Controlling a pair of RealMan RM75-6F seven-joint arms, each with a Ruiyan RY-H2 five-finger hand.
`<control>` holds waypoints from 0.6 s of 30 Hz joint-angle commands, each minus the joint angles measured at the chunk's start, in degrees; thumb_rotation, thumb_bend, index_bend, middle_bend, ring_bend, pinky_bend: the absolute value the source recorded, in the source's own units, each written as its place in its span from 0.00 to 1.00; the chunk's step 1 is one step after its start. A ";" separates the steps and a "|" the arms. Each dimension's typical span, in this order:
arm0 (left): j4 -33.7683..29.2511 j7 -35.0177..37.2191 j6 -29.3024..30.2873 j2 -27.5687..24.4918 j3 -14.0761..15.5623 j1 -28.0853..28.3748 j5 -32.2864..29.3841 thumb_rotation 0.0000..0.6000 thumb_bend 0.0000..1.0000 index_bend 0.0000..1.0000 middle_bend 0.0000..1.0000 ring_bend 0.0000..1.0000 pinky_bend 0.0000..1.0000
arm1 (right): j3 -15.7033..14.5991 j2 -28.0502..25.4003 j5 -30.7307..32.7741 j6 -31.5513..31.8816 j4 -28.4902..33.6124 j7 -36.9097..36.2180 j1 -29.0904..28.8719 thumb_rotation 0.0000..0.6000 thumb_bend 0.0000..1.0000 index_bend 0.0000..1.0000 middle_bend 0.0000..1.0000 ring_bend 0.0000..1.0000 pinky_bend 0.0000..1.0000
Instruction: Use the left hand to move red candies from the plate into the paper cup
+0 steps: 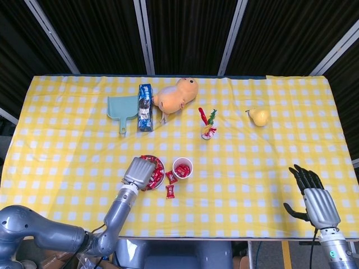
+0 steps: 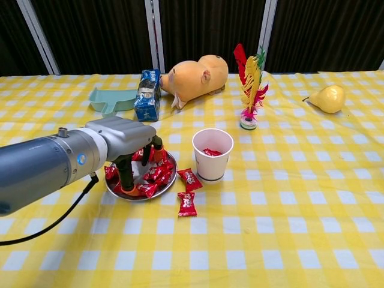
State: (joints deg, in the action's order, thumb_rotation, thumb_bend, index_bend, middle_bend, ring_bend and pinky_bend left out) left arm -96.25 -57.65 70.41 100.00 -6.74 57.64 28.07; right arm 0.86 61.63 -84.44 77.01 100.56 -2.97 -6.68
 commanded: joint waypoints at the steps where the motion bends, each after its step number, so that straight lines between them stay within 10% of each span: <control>1: 1.17 0.27 -0.55 0.84 -0.10 0.13 0.77 1.00 0.19 0.31 0.36 0.84 0.93 | 0.02 0.00 0.01 0.02 0.02 -0.03 0.00 1.00 0.34 0.00 0.00 0.00 0.00; 18: 4.00 -0.36 -1.38 3.16 1.03 -0.59 1.75 1.00 0.40 0.53 0.61 0.84 0.93 | 0.08 -0.06 0.06 -0.02 0.03 -0.35 -0.03 1.00 0.34 0.00 0.00 0.00 0.00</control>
State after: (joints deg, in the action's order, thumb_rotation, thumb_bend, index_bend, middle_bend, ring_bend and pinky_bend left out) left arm -92.27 -58.05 68.99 103.16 -5.75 57.10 29.75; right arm 0.94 61.57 -84.38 76.98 100.60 -3.32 -6.71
